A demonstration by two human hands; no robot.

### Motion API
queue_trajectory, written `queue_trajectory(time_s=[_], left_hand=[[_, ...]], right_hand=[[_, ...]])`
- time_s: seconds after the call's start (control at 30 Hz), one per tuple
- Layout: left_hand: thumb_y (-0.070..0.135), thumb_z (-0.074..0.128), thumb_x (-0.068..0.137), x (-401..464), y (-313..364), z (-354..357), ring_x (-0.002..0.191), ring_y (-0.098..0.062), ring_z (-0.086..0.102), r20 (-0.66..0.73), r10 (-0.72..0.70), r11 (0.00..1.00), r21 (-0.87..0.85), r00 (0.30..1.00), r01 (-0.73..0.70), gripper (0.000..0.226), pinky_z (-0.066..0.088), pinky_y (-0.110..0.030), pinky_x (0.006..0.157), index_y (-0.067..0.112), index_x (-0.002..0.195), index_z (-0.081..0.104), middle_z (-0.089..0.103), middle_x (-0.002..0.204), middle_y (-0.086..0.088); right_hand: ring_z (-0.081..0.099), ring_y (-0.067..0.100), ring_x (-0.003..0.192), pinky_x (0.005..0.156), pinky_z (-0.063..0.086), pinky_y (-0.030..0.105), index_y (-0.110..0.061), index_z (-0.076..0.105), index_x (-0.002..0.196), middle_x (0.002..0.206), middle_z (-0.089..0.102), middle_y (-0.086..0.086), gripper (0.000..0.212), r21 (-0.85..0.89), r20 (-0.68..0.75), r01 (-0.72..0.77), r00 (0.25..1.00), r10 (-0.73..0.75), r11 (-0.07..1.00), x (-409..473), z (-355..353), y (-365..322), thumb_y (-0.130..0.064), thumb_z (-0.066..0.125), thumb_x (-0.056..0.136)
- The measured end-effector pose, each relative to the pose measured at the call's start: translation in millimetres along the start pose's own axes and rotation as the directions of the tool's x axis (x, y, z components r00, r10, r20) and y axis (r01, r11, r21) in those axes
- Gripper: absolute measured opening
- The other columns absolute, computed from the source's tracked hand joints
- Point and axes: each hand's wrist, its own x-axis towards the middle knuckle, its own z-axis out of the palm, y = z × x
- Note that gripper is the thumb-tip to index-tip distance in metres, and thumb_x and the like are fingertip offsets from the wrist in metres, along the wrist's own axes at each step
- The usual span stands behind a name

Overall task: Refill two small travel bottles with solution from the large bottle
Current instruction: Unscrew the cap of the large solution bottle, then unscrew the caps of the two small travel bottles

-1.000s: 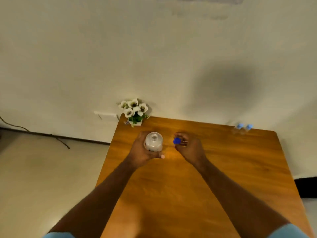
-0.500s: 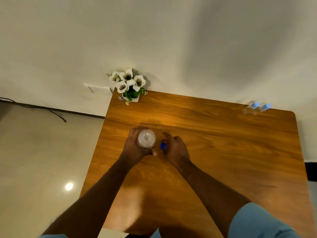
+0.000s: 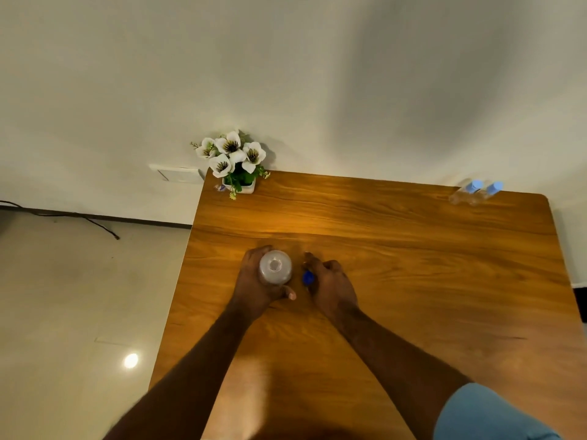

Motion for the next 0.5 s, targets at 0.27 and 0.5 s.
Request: queue_trajectory(time_s=[0.27,0.5], left_hand=[[0.060,0.092,0.045,-27.4,39.4,-21.1,0.142,-0.014,0.032,-0.050,0.109,0.994,0.024,0.993,-0.108,0.127,0.036,-0.030,0.107,0.029,0.152,0.030,0.033,0.154,0.006],[0.069,0.059,0.085,-40.6,116.0,-24.7,0.140,-0.015,0.040,-0.052,0.460,0.873,0.210,0.886,-0.440,0.078,0.043,-0.031,0.105,0.026,0.148,0.040,0.044,0.150,0.003]], right_hand=[[0.052,0.027,0.125,0.098,0.049,0.035,-0.036,0.019,0.155,0.142,0.046,0.012,0.090,0.006,-0.018,-0.001,1.000,0.001,1.000,-43.2,-44.7,-2.1,-0.033,0.074,0.084],[0.031,0.025,0.143,0.110,0.037,0.040,-0.025,0.029,0.154,0.154,0.041,0.002,0.073,-0.043,-0.253,0.031,0.967,-0.041,0.999,-87.1,-98.4,-0.2,-0.054,0.056,0.093]])
